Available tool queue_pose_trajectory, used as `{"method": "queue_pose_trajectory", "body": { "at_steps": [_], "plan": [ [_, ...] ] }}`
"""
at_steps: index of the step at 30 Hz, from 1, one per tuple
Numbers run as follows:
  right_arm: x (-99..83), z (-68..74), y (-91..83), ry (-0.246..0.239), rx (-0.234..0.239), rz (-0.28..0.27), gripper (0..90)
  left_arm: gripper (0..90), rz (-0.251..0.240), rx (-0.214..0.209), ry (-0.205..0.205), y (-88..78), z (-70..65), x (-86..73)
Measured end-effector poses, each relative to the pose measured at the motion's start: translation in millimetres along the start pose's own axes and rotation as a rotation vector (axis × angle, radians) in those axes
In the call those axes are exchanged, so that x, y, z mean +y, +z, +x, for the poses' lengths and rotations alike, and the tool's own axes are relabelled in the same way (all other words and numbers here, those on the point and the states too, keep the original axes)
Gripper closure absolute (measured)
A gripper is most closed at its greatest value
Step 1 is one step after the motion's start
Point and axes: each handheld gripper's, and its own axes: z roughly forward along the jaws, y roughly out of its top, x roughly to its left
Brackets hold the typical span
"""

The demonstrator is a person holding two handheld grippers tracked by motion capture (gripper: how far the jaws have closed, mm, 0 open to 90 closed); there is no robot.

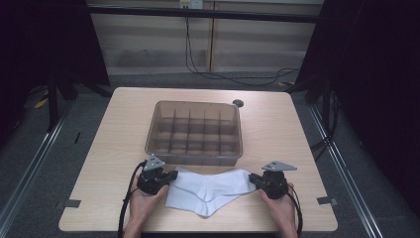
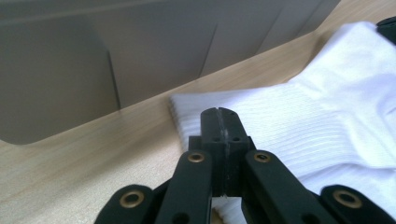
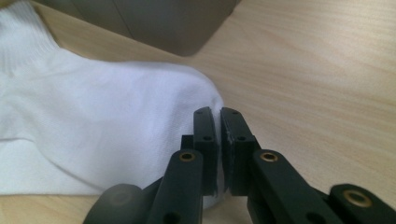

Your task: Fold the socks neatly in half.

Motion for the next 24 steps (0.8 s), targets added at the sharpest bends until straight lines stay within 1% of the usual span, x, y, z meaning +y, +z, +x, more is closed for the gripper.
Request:
{"method": "queue_pose_trajectory", "body": {
  "at_steps": [1, 5, 6, 7, 8, 9, 10, 11, 12, 13, 14, 15, 16, 17, 18, 20, 21, 22, 23, 24],
  "plan": [
    [0.3, -0.3, -1.1, 0.003, 0.003, -0.009, 85.6, 90.0, -0.009, -0.006, -0.01, -1.4, 0.0, 0.1],
    [0.7, -1.5, -4.5, 0.001, -0.005, -0.018, 85.5, 90.0, -0.02, -0.014, -0.019, -4.7, 1.0, 1.4],
    [0.6, -1.6, -4.7, 0.001, -0.003, -0.018, 85.4, 90.0, -0.027, -0.006, -0.019, -5.1, 0.6, 1.9],
    [0.4, -1.7, -4.4, 0.001, -0.002, -0.015, 85.4, 90.0, -0.024, -0.002, -0.017, -4.6, 0.7, 2.3],
    [0.3, -1.6, -3.9, 0.004, -0.003, -0.011, 85.4, 82.4, -0.013, -0.001, -0.021, -2.4, 1.7, 3.1],
    [0.4, -1.7, -3.0, 0.0, -0.002, -0.01, 85.3, 75.8, -0.002, 0.002, -0.012, 0.2, 2.3, 3.3],
    [0.5, -1.3, -2.5, 0.0, -0.002, -0.009, 85.3, 71.3, 0.016, 0.032, 0.002, 2.9, 1.7, 3.7],
    [0.6, -1.2, -2.3, -0.002, -0.001, -0.009, 85.2, 67.7, 0.033, 0.053, 0.012, 5.5, 0.4, 4.2],
    [0.4, -1.3, -2.2, 0.0, 0.0, -0.01, 85.1, 65.5, 0.046, 0.042, 0.027, 6.5, 0.4, 4.6],
    [0.3, -1.4, -2.0, 0.0, -0.001, -0.009, 85.0, 62.8, 0.046, 0.03, 0.029, 8.6, -1.8, 4.7],
    [0.3, -1.5, -1.9, -0.001, -0.001, -0.009, 85.0, 59.9, 0.059, 0.038, 0.044, 9.4, -2.5, 5.1],
    [0.4, -1.3, -2.0, 0.002, -0.001, -0.007, 84.9, 57.0, 0.075, 0.062, 0.047, 11.7, -4.6, 5.8],
    [0.5, -1.3, -2.2, 0.003, -0.001, -0.008, 84.9, 52.8, 0.082, 0.074, 0.056, 13.1, -5.0, 6.1],
    [0.5, -1.4, -2.2, 0.0, 0.0, -0.01, 84.9, 50.5, 0.096, 0.07, 0.059, 15.0, -5.9, 6.3],
    [0.4, -1.4, -2.2, -0.002, 0.0, -0.009, 84.9, 49.0, 0.097, 0.083, 0.087, 15.9, -7.5, 6.1],
    [0.1, -1.6, -2.3, -0.005, 0.0, -0.006, 84.8, 48.9, 0.099, 0.099, 0.109, 16.9, -10.3, 5.7],
    [0.1, -1.8, -2.3, -0.004, -0.001, -0.006, 84.7, 50.3, 0.101, 0.098, 0.127, 16.4, -11.4, 5.3],
    [0.0, -1.9, -2.3, -0.004, 0.001, -0.006, 84.8, 60.6, 0.094, 0.093, 0.131, 16.7, -12.0, 4.8],
    [0.1, -1.8, -2.4, -0.003, 0.0, -0.005, 84.8, 63.3, 0.094, 0.09, 0.134, 16.8, -12.7, 4.8],
    [0.1, -1.7, -2.3, -0.003, -0.001, -0.007, 84.8, 69.9, 0.098, 0.068, 0.139, 16.7, -13.0, 4.9]
  ]
}}
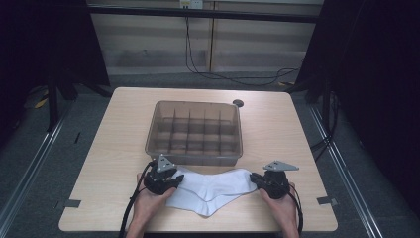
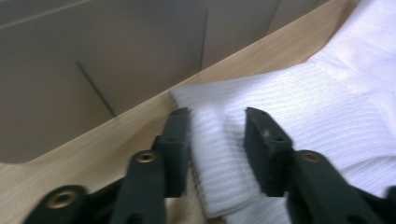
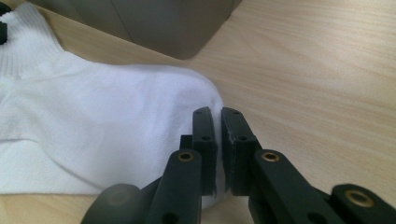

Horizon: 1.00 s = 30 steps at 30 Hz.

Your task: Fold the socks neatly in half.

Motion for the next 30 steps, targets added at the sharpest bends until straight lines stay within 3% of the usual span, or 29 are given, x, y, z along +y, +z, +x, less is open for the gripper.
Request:
{"method": "queue_pose_trajectory", "body": {
  "at_steps": [2, 5, 14, 17, 27, 30],
  "plan": [
    [-0.3, 0.3, 0.6, -0.001, 0.002, 0.003, 84.8, 77.9, -0.003, -0.009, 0.004, 0.6, -1.1, 0.6],
    [-0.3, 0.7, 1.1, -0.003, 0.002, 0.003, 84.9, 81.4, 0.01, -0.001, 0.001, 0.2, -2.8, 2.0],
    [1.4, -3.5, -6.4, 0.006, 0.021, -0.021, 84.9, 81.7, -0.062, -0.004, -0.021, -17.4, -6.2, 11.2],
    [3.1, -3.9, -9.4, 0.007, 0.021, -0.033, 84.8, 81.7, -0.09, -0.025, -0.031, -25.2, -7.0, 13.8],
    [15.3, -2.6, -30.4, 0.0, 0.024, -0.088, 84.5, 81.6, -0.156, -0.019, -0.003, -56.2, -18.2, 21.4],
    [16.6, -0.9, -32.6, -0.003, 0.028, -0.083, 84.5, 81.6, -0.164, -0.007, -0.018, -62.4, -21.1, 17.8]
  ]
}}
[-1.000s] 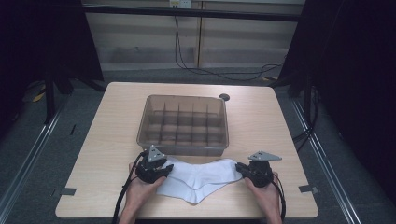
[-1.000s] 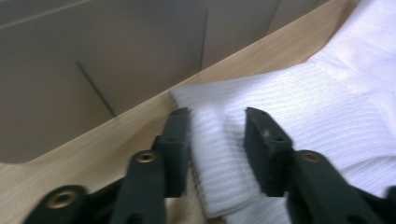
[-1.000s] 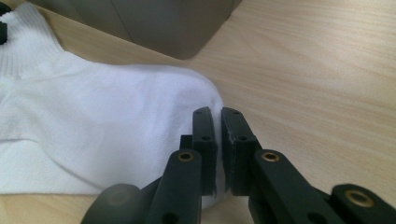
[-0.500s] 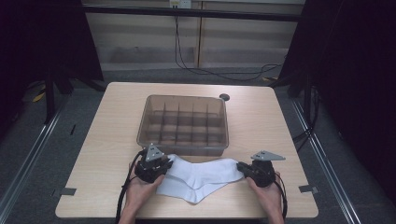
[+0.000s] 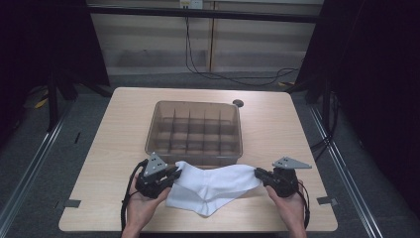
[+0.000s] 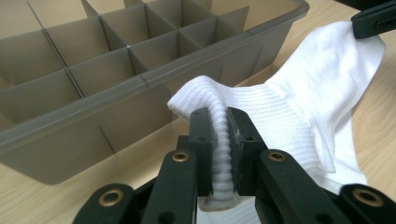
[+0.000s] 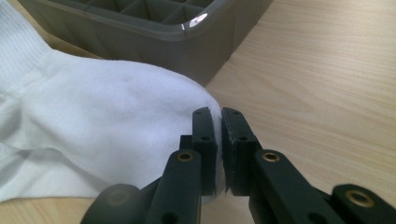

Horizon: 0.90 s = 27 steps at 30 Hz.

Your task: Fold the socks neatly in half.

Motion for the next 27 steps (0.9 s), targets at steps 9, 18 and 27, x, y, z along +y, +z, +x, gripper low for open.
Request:
{"method": "queue_pose_trajectory", "body": {
  "at_steps": [9, 18, 27],
  "plan": [
    [2.1, 14.9, 13.9, -0.04, 0.045, 0.049, 84.4, 81.6, 0.021, 0.012, -0.003, -17.5, -5.8, -14.5],
    [-3.3, 16.2, 42.3, -0.045, 0.066, 0.141, 84.6, 81.6, 0.158, -0.039, -0.084, 14.2, 2.6, -39.1],
    [-12.3, 9.0, 39.5, -0.02, 0.009, 0.152, 84.9, 81.5, 0.178, 0.027, -0.033, 28.0, 6.2, -35.4]
  ]
}}
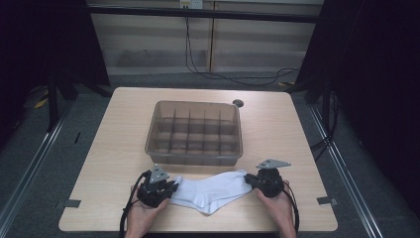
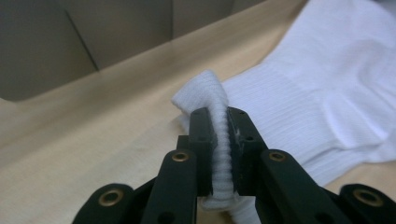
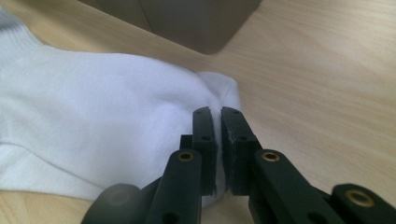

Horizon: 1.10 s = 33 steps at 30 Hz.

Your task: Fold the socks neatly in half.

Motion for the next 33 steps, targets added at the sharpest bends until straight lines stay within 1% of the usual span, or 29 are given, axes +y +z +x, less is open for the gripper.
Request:
{"method": "queue_pose_trajectory", "body": {
  "at_steps": [1, 2, 3, 4, 8, 10, 11, 13, 14, 16, 18, 20, 23, 25, 26, 27, 28, 29, 30, 31, 33],
  "plan": [
    [-1.2, -0.2, -1.5, 0.007, -0.008, 0.001, 84.9, 81.5, 0.008, 0.027, 0.0, 3.6, 1.0, 1.8],
    [-3.4, -0.5, -4.4, 0.019, -0.013, 0.004, 84.9, 81.5, 0.001, 0.022, -0.005, 5.6, 2.1, 2.6],
    [-4.9, -0.6, -6.0, 0.019, -0.013, 0.001, 84.9, 81.5, -0.004, 0.007, -0.005, 8.2, 4.6, 4.4],
    [-7.5, 0.1, -8.3, 0.022, -0.022, -0.003, 84.9, 81.6, -0.007, 0.004, -0.008, 9.7, 5.6, 5.5],
    [-11.6, 0.7, -13.6, 0.024, -0.029, -0.007, 84.5, 81.5, -0.008, 0.006, -0.003, 15.8, 8.1, 12.0],
    [-11.6, -0.9, -15.6, 0.03, -0.028, -0.013, 84.4, 81.5, -0.013, 0.005, -0.012, 17.6, 8.5, 14.1],
    [-11.4, -1.4, -16.5, 0.037, -0.027, -0.018, 84.4, 81.5, -0.012, 0.002, -0.011, 17.8, 8.8, 15.1],
    [-10.7, -3.0, -18.4, 0.032, -0.019, -0.032, 84.3, 81.5, -0.015, 0.0, -0.01, 16.6, 8.4, 16.6],
    [-10.2, -3.2, -19.8, 0.037, -0.017, -0.036, 84.2, 81.6, -0.019, -0.005, -0.019, 15.8, 8.2, 17.0],
    [-9.0, -4.3, -23.0, 0.039, -0.013, -0.049, 84.3, 81.6, -0.032, -0.013, -0.027, 12.7, 8.0, 17.3],
    [-7.5, -5.9, -27.1, 0.052, -0.004, -0.062, 84.6, 81.6, -0.053, -0.021, -0.021, 5.8, 6.9, 18.3],
    [-6.0, -7.7, -30.9, 0.053, -0.007, -0.074, 85.0, 81.6, -0.076, -0.028, -0.023, 0.1, 5.3, 18.9],
    [-3.7, -9.8, -36.8, 0.059, -0.008, -0.091, 84.9, 81.6, -0.09, -0.033, -0.006, -10.5, 2.2, 20.7],
    [-2.7, -11.2, -39.8, 0.061, -0.009, -0.095, 84.8, 81.6, -0.11, -0.042, -0.002, -16.0, -2.1, 22.2],
    [-2.3, -12.1, -40.8, 0.063, -0.01, -0.095, 84.9, 81.6, -0.11, -0.04, 0.01, -19.3, -4.5, 23.2],
    [-1.8, -13.5, -42.1, 0.067, -0.014, -0.09, 85.0, 81.6, -0.115, -0.043, 0.012, -20.7, -6.2, 23.7],
    [-1.6, -14.3, -42.9, 0.07, -0.015, -0.091, 84.9, 81.6, -0.112, -0.047, 0.008, -23.1, -8.3, 24.3],
    [-1.6, -16.4, -44.7, 0.077, -0.024, -0.091, 84.6, 81.6, -0.109, -0.041, 0.003, -24.6, -9.4, 24.6],
    [-1.6, -18.0, -46.2, 0.084, -0.033, -0.093, 84.6, 81.6, -0.108, -0.026, -0.001, -26.9, -10.3, 24.6],
    [-2.0, -20.0, -48.9, 0.097, -0.049, -0.098, 84.8, 81.6, -0.116, -0.021, -0.005, -29.1, -11.3, 24.5],
    [-3.7, -25.3, -53.3, 0.116, -0.041, -0.109, 85.7, 81.6, -0.125, -0.037, -0.003, -33.0, -12.0, 23.8]
  ]
}}
